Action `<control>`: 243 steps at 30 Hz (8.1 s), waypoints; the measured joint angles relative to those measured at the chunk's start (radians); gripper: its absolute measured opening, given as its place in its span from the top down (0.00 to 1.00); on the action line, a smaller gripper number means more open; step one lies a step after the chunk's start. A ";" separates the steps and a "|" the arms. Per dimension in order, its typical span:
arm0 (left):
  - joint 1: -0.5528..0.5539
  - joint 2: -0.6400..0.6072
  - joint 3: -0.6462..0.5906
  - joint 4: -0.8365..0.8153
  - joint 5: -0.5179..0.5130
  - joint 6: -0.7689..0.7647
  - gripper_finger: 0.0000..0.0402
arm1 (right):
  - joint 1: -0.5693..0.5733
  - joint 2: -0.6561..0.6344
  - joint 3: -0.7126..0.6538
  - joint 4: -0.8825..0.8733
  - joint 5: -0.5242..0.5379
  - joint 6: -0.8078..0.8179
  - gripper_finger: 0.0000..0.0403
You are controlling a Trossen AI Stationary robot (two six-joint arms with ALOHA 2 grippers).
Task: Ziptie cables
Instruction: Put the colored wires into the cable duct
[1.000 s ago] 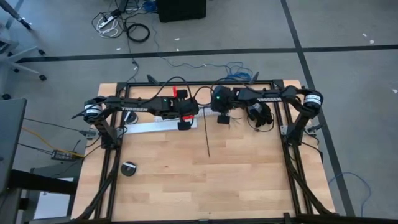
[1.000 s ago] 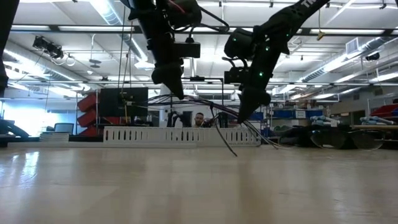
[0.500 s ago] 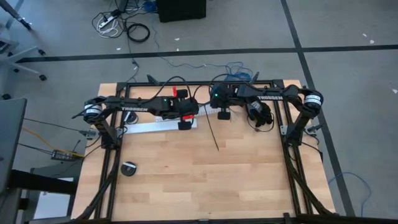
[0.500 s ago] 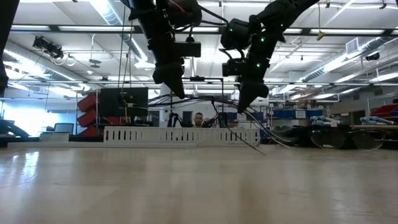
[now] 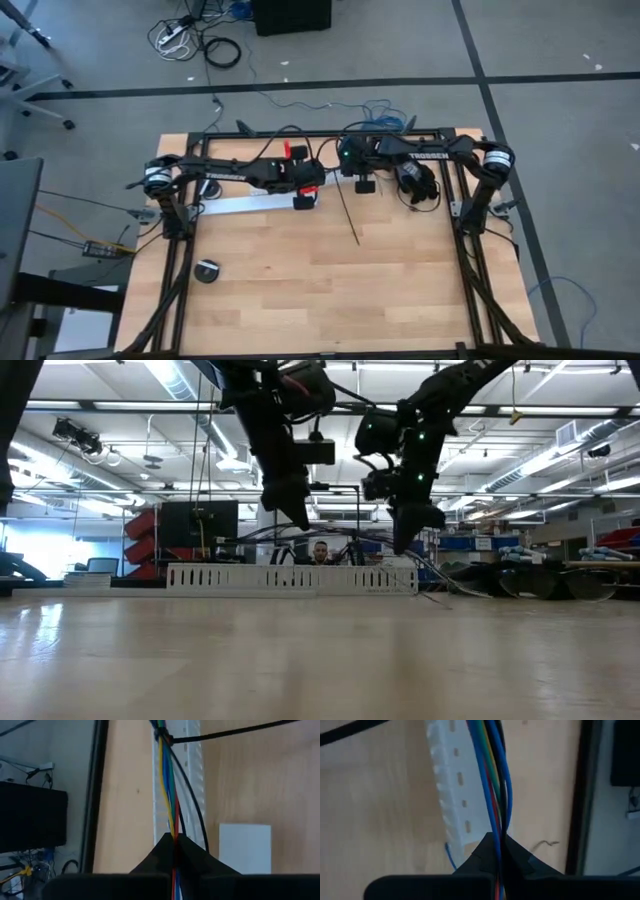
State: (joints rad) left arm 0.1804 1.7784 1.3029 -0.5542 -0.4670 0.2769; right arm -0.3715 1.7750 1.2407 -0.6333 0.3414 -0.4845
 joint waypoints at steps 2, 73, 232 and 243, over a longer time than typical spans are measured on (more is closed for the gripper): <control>0.001 0.011 0.000 -0.012 -0.018 -0.009 1.00 | 0.007 0.021 0.000 0.016 0.001 -0.005 0.99; 0.068 -0.150 -0.276 0.005 -0.011 -0.174 0.83 | 0.023 0.228 0.258 0.008 -0.151 -0.083 1.00; 0.022 -0.438 -0.769 0.831 0.008 -0.155 0.90 | -0.033 0.167 0.029 0.386 -0.625 0.193 1.00; 0.022 -0.438 -0.769 0.811 0.003 -0.177 0.90 | -0.033 0.167 0.029 0.299 -0.625 0.165 1.00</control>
State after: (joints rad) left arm 0.2028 1.3407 0.5343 0.2563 -0.4640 0.1001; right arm -0.4049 1.9423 1.2701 -0.3344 -0.2836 -0.3196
